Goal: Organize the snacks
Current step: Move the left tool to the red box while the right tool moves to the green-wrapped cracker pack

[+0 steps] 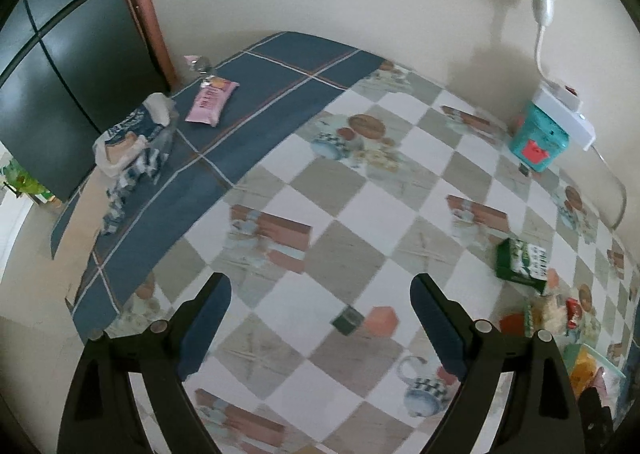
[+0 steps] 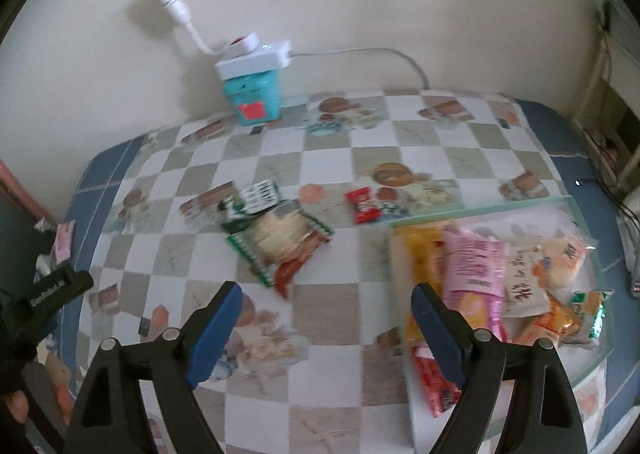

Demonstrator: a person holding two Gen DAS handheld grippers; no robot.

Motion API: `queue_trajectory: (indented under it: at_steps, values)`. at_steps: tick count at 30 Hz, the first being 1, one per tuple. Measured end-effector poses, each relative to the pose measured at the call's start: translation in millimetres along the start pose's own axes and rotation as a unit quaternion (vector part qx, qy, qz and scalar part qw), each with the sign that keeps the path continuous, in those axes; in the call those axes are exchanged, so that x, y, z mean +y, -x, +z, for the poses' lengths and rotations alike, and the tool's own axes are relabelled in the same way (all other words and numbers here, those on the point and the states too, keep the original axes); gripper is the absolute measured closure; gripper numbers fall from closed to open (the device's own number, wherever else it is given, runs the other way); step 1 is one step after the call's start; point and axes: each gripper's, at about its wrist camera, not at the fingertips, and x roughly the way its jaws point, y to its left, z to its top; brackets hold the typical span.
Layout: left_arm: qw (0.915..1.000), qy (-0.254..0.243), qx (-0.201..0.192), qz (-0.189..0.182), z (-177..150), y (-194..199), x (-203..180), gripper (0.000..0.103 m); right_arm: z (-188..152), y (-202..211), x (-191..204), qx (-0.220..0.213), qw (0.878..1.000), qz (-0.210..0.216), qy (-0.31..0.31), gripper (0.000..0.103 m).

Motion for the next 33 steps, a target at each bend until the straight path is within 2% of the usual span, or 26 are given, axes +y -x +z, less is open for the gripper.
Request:
queue_trajectory:
  at_steps: [3,7,9,12,25,33]
  values:
    - [0.9999,0.010,0.000,0.005,3.9,-2.7,15.6,0.011,-2.2,-7.9,11.0,0.010,1.000,0.006,0.006,0.014]
    - [0.9993,0.036,0.005,0.009,9.1,-7.8,37.8,0.011,-6.8,-19.2,22.0,0.023,1.000,0.011,0.011,0.001]
    - [0.9989,0.045,0.008,0.008,9.9,-10.2,44.6,0.000,-9.4,-26.2,26.9,0.033,0.999,0.011,0.017,0.001]
    - [0.9986,0.051,0.015,0.004,10.8,-14.9,50.8,0.000,-13.0,-35.5,30.0,0.046,0.999,0.010,0.020,0.000]
    - [0.9975,0.046,0.045,-0.028,12.0,-36.5,41.6,0.000,-23.7,-60.0,37.8,0.072,0.997,-0.009,0.034,0.000]
    - [0.9967,0.033,0.052,-0.053,12.7,-46.7,24.0,0.000,-23.2,-67.4,35.6,0.075,0.997,-0.001,0.033,0.000]
